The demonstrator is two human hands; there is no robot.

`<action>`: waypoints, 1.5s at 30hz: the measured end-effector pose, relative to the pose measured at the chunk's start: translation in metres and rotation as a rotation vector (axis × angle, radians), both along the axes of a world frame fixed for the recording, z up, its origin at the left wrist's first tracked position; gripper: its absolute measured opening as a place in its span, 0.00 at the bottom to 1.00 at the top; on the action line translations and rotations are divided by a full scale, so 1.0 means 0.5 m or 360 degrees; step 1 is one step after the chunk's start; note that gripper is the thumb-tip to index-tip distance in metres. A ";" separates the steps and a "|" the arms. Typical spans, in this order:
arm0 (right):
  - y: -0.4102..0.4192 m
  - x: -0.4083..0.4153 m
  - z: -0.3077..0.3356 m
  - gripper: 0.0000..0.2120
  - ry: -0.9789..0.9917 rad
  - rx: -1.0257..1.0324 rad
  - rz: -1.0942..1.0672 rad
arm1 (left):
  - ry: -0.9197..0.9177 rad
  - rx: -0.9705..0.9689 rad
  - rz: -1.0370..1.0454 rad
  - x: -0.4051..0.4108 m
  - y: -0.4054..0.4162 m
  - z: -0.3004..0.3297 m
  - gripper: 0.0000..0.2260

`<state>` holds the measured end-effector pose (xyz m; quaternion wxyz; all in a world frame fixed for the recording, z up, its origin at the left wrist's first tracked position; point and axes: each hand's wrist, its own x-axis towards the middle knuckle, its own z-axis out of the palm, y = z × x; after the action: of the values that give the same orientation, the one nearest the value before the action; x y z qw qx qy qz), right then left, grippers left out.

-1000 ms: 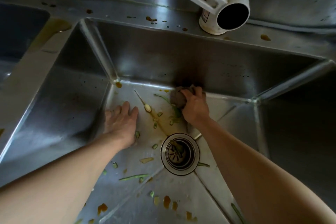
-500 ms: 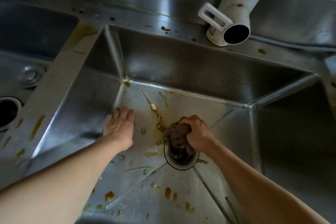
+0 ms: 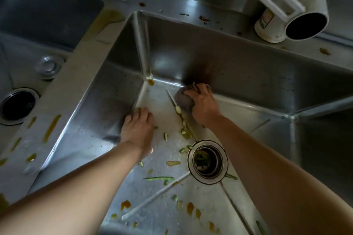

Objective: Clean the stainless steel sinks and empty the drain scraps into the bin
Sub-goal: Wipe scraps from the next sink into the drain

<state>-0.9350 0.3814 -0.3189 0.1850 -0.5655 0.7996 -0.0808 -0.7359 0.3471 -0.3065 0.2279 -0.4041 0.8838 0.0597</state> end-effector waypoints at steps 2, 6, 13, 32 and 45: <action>0.023 0.001 0.008 0.21 -0.0160 0.0067 0.0064 | -0.0045 -0.0011 0.0006 -0.002 0.003 0.001 0.39; 0.127 0.018 0.025 0.19 -0.0315 0.0231 0.0197 | -0.0138 -0.0010 -0.0011 -0.004 0.006 0.013 0.39; 0.199 0.011 0.066 0.17 -0.0453 0.0524 0.0127 | 0.0019 0.0095 0.0045 0.014 0.020 0.081 0.36; -0.186 0.136 0.045 0.21 -0.0076 0.0047 0.0333 | 0.0523 -0.0635 -0.0493 0.114 -0.039 0.287 0.22; 0.133 0.124 0.033 0.15 -0.0352 0.0448 0.0243 | 0.0432 -0.0650 -0.0542 0.117 -0.040 0.278 0.20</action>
<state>-0.8728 0.4480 -0.3024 0.3546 -0.5807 0.7327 -0.0155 -0.6776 0.3271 -0.1673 0.0284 -0.2758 0.9550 -0.1051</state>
